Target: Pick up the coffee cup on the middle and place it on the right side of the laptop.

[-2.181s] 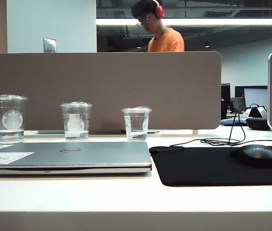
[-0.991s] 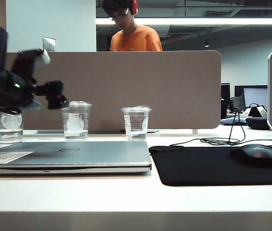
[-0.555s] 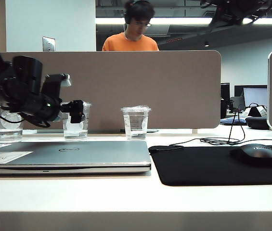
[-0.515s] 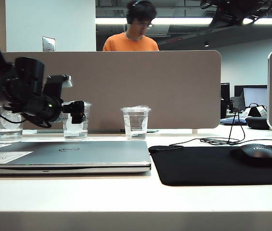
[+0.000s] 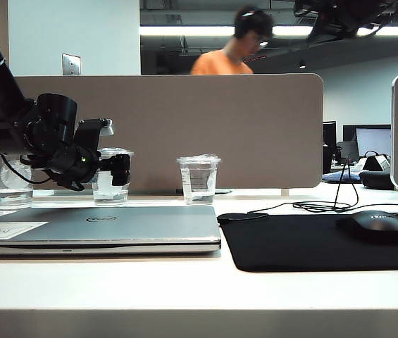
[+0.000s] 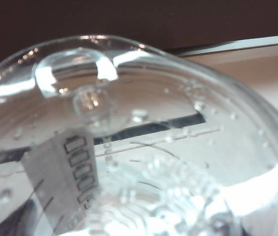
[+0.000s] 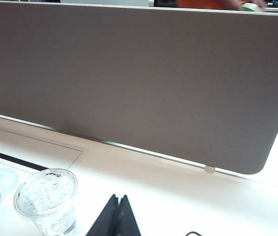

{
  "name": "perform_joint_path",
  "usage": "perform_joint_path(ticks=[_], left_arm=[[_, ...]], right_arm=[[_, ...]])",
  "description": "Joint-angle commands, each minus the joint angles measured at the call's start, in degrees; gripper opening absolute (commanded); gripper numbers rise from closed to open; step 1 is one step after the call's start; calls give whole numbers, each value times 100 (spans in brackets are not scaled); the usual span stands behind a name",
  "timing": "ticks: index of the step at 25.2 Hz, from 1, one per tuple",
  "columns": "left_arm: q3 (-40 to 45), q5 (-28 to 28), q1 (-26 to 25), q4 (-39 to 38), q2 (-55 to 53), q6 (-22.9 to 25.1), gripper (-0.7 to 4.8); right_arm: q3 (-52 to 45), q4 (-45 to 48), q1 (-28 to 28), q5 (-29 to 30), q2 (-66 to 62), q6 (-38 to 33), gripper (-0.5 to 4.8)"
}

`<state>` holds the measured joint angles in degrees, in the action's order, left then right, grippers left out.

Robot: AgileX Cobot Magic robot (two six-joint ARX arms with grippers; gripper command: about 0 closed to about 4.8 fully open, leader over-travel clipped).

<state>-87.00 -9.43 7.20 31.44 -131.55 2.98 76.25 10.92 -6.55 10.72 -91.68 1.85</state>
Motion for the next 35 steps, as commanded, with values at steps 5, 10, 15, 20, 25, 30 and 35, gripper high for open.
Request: perform_joint_path(ticks=[5, 10, 15, 20, 25, 30, 35], left_arm=[[-26, -367, 0, 46, 37, 2, 371], [-48, -496, 0, 92, 39, 0, 371], [-61, -811, 0, 232, 138, -4, 371], [-59, -1121, 2, 225, 603, -4, 371], [-59, -2127, 70, -662, 1598, -22, 371], [-57, -2428, 599, -1753, 2465, -7, 371], [-42, -2291, 1788, -2905, 2802, 2, 370]], right_arm=[[31, 81, -7, 15, 37, 17, -2], [31, 39, -4, 13, 37, 96, -2], [31, -37, -4, 9, 37, 273, -2], [28, -42, -4, -13, 37, 273, -2], [31, -39, -7, -9, 59, 273, -2], [31, -166, -4, -55, 382, 273, -2], [22, -970, 50, -240, 1126, 271, -2]])
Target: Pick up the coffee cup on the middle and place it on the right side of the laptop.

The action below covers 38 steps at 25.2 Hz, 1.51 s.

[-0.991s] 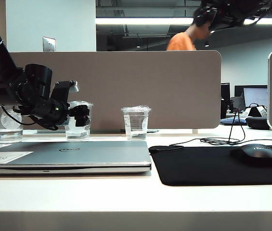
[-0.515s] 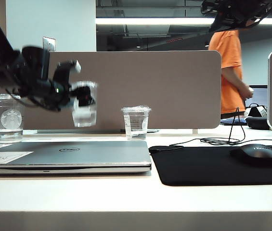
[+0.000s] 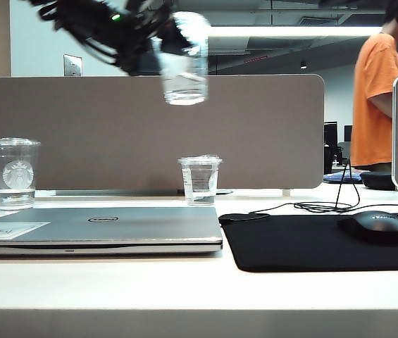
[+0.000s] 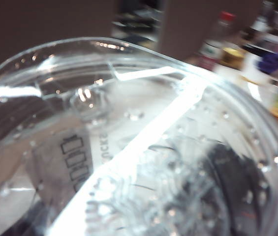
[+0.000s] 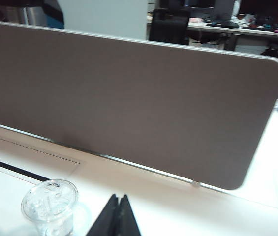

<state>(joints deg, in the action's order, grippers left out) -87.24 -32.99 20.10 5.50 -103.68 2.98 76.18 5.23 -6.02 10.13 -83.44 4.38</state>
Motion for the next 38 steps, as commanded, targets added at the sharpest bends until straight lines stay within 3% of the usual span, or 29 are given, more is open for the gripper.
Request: perform_joint_path(ticks=[1, 2, 7, 12, 17, 23, 24, 25, 28, 33, 36, 38], left_arm=[[15, 236, 636, -308, 13, 4, 370], [179, 699, 975, -122, 11, 0, 370], [1215, 1521, 1633, 1456, -39, -455, 370], [1941, 1764, 2011, 2210, -240, -542, 370], [2013, 2562, 2472, 2728, -907, -592, 370], [2013, 3075, 2494, 2876, -1333, -688, 371], [2013, 3147, 2494, 2887, -1346, -691, 382], [2013, 3309, 2494, 2885, -1346, -691, 463], [2013, 3432, 2500, 2795, -1344, -785, 479], [2020, 3456, 2542, 1744, -1108, -789, 479], [2039, 3792, 2579, 1502, -944, -780, 479], [2039, 3860, 2586, 949, -693, -734, 479]], right_arm=[[28, -535, -2, -254, 413, 15, -2], [26, -704, -2, -278, 579, 17, -2], [26, -1049, 4, -407, 1161, 39, -2], [-74, -1357, 4, -407, 1523, 35, -2], [-308, -1425, 4, -424, 1786, 37, -2], [-310, -1512, 4, -424, 1904, 90, -2], [-310, -1530, 4, -424, 1904, 114, -2], [-315, -1552, 2, -424, 1904, 162, -2], [-315, -1550, 2, -424, 1912, 164, -2], [-315, -1550, 2, -426, 1952, 164, -2], [-315, -1565, 2, -426, 2000, 162, -2], [-315, -1615, 2, -426, 2052, 162, -2]])
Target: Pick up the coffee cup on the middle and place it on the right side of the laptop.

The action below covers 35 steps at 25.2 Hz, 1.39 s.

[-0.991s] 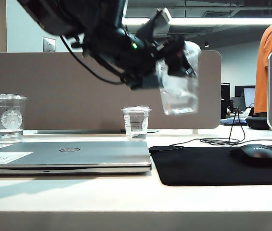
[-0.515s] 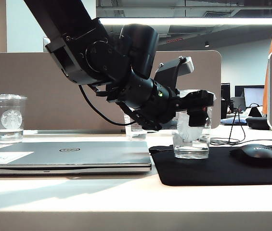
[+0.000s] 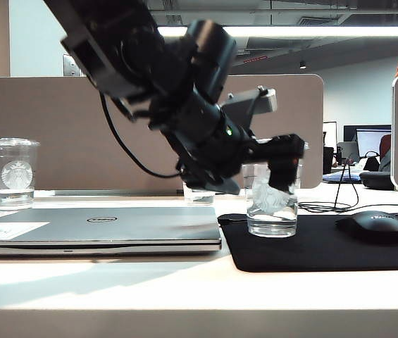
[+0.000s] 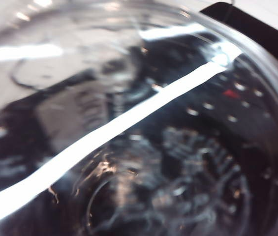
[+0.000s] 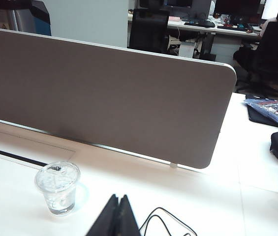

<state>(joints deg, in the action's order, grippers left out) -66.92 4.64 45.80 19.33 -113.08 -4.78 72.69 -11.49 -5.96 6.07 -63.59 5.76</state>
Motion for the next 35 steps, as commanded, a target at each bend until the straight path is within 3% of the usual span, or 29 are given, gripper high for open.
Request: perform_joint_path(ticks=[1, 3, 6, 7, 8, 9, 10, 15, 19, 22, 25, 31, 35], left_arm=[[7, 247, 15, -1095, 487, 264, 479], [11, 328, 13, -2098, 837, 575, 479], [125, 146, 11, -2907, 1386, 625, 479], [173, 20, 39, -3224, 1714, 601, 443], [173, 17, 55, -3379, 1860, 579, 374], [173, -24, 107, -3692, 2218, 584, 247], [173, -85, 107, -3847, 2476, 579, 183], [173, -122, 109, -4293, 3845, 472, -2], [175, -79, 109, -4426, 5438, 476, -6], [186, -42, 105, -4780, 6057, 549, -6], [446, 149, 105, -5180, 6631, 616, -6], [2470, 632, 83, -4603, 8251, 697, -6], [3530, 962, 85, -4688, 9025, 643, -6]], right_arm=[[35, 2, -4, -33, 111, 24, -2], [35, -87, -4, -131, 184, 22, -2], [35, -273, -4, -127, 308, -22, -2], [35, -415, -4, -122, 420, -175, -2], [35, -496, -4, -120, 481, -210, -2], [35, -684, -4, -114, 616, -236, -2], [35, -824, -4, -68, 717, -234, -2], [33, -1646, -4, 197, 1158, -227, -2], [-374, -2448, -44, 310, 1849, -236, -2], [-994, -2734, -72, 702, 2437, -326, -2], [-1687, -2900, -122, 713, 3091, -323, -2], [-2922, -2625, -122, 647, 4446, -341, -2], [-3427, -2468, -122, 673, 5018, -348, -1]])
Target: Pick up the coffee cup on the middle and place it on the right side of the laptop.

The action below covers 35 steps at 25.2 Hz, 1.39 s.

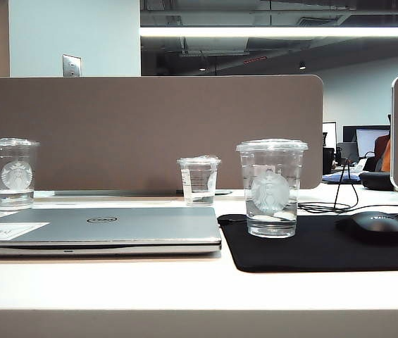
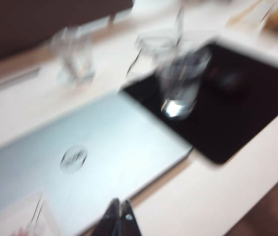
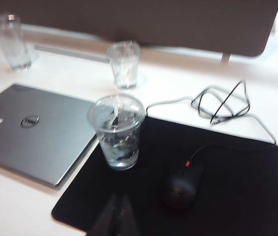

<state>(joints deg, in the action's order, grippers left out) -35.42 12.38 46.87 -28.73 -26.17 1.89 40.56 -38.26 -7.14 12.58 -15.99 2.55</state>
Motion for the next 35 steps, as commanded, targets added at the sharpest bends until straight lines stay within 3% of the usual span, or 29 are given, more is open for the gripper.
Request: perform_joint_path(ticks=[1, 3, 9, 15, 20, 25, 28, 32, 35], left_arm=[[719, 297, -26, 238, 610, -162, -6], [1150, 422, -28, 632, 940, -118, -6], [2573, 83, -31, 1641, 2135, -109, -6], [3032, -105, -90, 1735, 2597, -50, -6], [3429, -210, -328, 2450, 2601, -98, -6], [3508, -63, -957, 2524, 2599, -7, -6], [3508, -129, -1919, 2559, 2599, 136, -6], [3508, -636, -2785, 2566, 2599, 260, -6], [3508, -1139, -3403, 2566, 2599, 258, -6]], right_arm=[[-378, 304, -4, 24, 413, -227, -1], [-575, 522, -4, 11, 496, -380, -1], [-1456, 1622, -4, 0, 516, -411, -1], [-2031, 1825, -20, 20, 621, -400, -1], [-2583, 2218, -39, -216, 1106, -407, -1], [-3060, 2608, -44, -686, 1419, -404, -1], [-3591, 3034, -44, -920, 1438, -286, -1], [-4057, 3589, -55, -883, 1462, 74, -1], [-4048, 3405, -46, -1045, 1458, 367, -1]])
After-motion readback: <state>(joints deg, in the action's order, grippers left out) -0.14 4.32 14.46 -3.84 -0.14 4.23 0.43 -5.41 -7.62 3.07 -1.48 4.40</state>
